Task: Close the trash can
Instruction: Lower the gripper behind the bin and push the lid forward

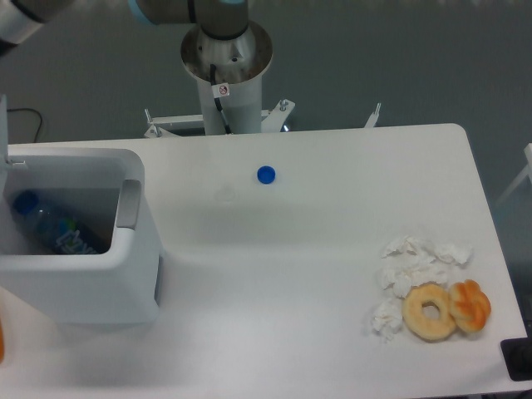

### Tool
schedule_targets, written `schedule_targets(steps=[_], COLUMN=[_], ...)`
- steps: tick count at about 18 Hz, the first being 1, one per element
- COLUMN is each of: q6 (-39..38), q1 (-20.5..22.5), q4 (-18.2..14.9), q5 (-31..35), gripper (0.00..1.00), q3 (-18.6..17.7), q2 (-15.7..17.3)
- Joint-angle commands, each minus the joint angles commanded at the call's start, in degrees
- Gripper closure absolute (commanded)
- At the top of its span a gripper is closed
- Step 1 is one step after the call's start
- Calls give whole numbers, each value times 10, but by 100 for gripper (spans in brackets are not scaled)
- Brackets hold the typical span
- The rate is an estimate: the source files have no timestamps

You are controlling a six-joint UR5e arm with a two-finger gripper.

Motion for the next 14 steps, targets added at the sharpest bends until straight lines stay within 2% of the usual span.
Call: schedule_targets(steps=[3,7,14], q6=[0,8,16], q1=[8,9,8], q4=[-1,1,2], q5=[5,51,95], gripper=[0,0,0], q3=[-4,-4,-7], q2=[6,6,7])
